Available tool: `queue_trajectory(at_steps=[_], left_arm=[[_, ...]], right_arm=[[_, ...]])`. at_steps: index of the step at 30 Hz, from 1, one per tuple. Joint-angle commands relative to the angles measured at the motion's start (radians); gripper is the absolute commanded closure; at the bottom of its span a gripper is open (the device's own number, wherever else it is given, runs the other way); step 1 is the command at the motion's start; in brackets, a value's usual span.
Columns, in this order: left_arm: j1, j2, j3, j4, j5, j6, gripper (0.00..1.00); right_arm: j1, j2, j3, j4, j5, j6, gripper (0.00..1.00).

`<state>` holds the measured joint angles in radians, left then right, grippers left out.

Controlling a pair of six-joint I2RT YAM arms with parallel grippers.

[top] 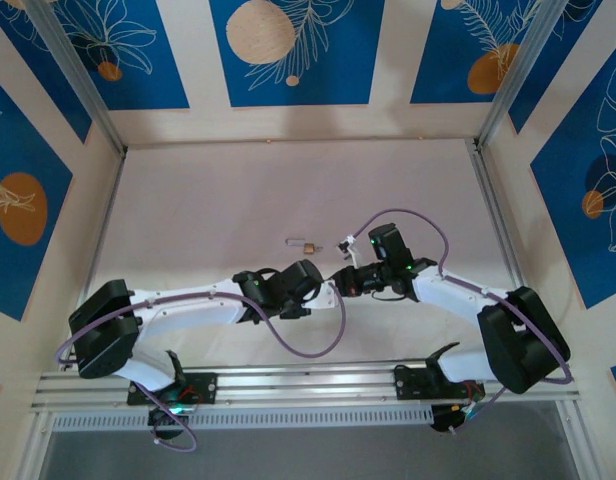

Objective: Unlock with the key

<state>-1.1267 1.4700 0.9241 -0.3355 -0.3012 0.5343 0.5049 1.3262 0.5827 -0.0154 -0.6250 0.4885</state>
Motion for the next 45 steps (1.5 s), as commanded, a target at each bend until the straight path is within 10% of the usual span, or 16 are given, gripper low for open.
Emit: queue_trajectory(at_steps=[1,37,45], left_arm=[[-0.032,0.000,0.025,0.043,0.040,0.019,0.92],[-0.050,-0.007,0.105,0.105,0.101,-0.087,0.96],[-0.033,0.034,0.081,0.049,0.001,-0.070,0.96]], right_arm=[[0.012,0.017,0.040,0.006,0.005,0.005,1.00],[0.091,0.066,0.055,0.023,0.148,-0.053,0.99],[0.005,-0.045,0.044,-0.033,0.186,0.014,0.72]])
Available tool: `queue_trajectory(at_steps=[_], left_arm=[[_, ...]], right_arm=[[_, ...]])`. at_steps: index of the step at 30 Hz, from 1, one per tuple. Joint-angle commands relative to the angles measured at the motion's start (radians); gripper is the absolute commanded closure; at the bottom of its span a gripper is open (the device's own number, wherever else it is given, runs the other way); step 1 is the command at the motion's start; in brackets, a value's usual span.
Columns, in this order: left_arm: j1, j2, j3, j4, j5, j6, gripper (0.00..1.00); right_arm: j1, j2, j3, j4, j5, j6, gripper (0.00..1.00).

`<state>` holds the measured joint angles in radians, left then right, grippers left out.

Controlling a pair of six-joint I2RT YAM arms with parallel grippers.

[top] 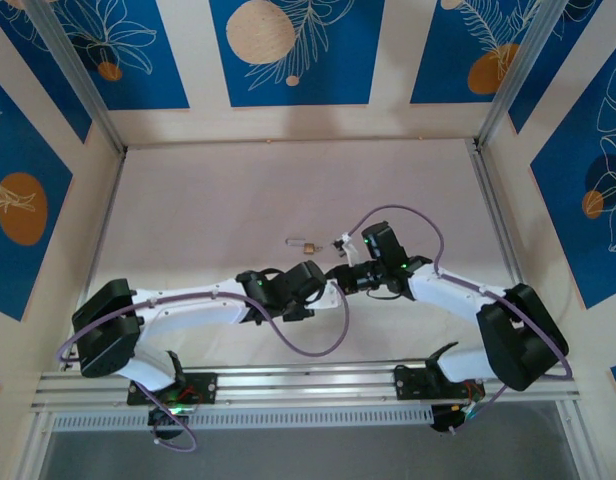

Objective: Unlock with the key

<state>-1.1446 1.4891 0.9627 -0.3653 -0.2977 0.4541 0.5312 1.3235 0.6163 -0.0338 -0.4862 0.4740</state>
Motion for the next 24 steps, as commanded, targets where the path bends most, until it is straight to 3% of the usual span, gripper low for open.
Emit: queue_trajectory(at_steps=[1,15,20,24], left_arm=[[-0.015,0.024,0.039,0.071,-0.014,0.014,0.96],[-0.008,0.093,0.085,-0.010,-0.101,0.061,0.96],[-0.003,0.105,0.100,-0.023,-0.100,0.066,0.96],[0.003,0.111,0.104,-0.029,-0.098,0.064,0.96]], right_arm=[[-0.028,-0.057,0.009,-0.020,0.054,0.036,0.71],[-0.068,-0.065,-0.036,-0.014,0.059,0.086,0.65],[-0.084,-0.029,-0.085,0.100,-0.049,0.139,0.74],[-0.086,-0.025,-0.097,0.129,-0.071,0.152,0.76]])
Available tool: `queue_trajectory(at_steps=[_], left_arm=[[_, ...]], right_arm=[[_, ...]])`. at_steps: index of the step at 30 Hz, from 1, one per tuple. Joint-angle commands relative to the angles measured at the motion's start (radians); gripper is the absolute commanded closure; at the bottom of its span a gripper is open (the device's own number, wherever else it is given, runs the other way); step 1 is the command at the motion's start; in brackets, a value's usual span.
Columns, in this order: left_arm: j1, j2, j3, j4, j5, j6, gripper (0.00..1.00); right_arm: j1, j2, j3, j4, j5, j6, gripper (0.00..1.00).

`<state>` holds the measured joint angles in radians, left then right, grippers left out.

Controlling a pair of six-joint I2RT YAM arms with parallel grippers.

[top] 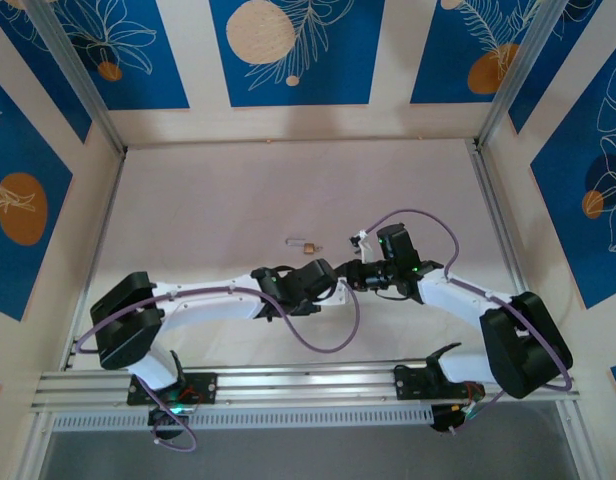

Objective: Unlock with the key

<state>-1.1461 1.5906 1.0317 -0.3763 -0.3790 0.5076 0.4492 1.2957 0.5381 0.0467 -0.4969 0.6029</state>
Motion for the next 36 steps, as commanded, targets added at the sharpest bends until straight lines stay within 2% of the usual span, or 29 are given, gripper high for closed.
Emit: queue_trajectory(at_steps=[1,3,12,24,29,36], left_arm=[[0.006,0.012,0.037,-0.020,-0.014,0.012,0.96],[0.009,0.014,0.038,-0.019,-0.013,0.009,0.96],[0.014,0.015,0.043,-0.013,-0.011,0.005,0.96],[0.026,0.014,0.051,0.004,-0.005,-0.006,0.96],[0.026,0.008,0.048,0.004,0.009,-0.007,0.96],[0.025,0.016,0.046,0.033,0.005,-0.001,0.96]], right_arm=[[-0.004,0.002,-0.019,0.050,-0.061,0.023,0.77],[-0.003,0.005,-0.018,0.052,-0.068,0.023,0.79],[-0.005,0.028,-0.020,0.087,-0.115,0.036,0.81],[0.006,0.046,-0.017,0.085,-0.106,0.026,0.84],[0.010,0.044,-0.017,0.103,-0.104,0.040,0.88],[0.031,0.067,-0.009,0.139,-0.134,0.064,0.87]])
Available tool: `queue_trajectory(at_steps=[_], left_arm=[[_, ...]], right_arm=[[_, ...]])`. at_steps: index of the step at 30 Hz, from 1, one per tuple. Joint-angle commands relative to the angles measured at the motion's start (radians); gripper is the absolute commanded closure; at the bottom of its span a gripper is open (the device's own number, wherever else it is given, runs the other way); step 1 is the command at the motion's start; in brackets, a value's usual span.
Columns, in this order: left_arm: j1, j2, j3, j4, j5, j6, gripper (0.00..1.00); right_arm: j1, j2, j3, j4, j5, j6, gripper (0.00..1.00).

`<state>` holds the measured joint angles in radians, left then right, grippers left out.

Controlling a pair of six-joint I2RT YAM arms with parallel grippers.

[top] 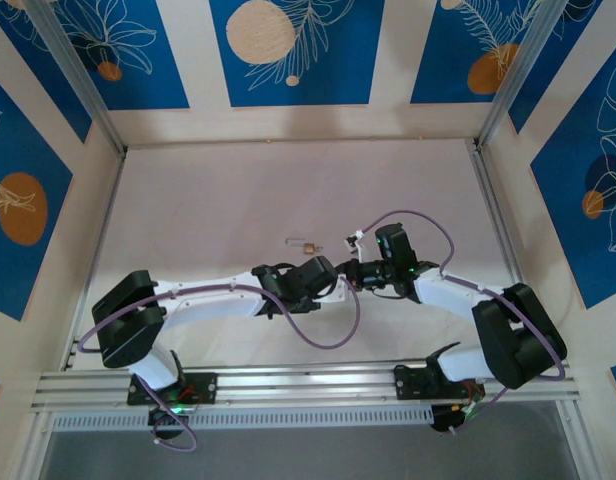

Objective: Unlock with the key

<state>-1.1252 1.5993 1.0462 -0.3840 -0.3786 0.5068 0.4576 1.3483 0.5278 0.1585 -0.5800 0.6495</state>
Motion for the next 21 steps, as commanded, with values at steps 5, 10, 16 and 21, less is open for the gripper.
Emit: queue_trajectory(at_steps=[5,10,16,21], left_arm=[[0.005,0.007,0.031,0.048,0.001,0.003,0.96],[0.005,0.003,0.028,0.054,-0.004,0.002,0.96],[0.005,0.005,0.022,0.106,-0.029,0.012,0.96],[0.004,-0.002,-0.015,0.243,-0.063,0.053,0.97]], right_arm=[[0.027,0.011,-0.004,0.024,-0.039,0.018,0.87],[0.030,0.009,-0.004,0.029,-0.041,0.020,0.91],[0.042,0.020,-0.005,0.069,-0.067,0.055,0.97],[0.062,0.032,-0.010,0.116,-0.055,0.135,1.00]])
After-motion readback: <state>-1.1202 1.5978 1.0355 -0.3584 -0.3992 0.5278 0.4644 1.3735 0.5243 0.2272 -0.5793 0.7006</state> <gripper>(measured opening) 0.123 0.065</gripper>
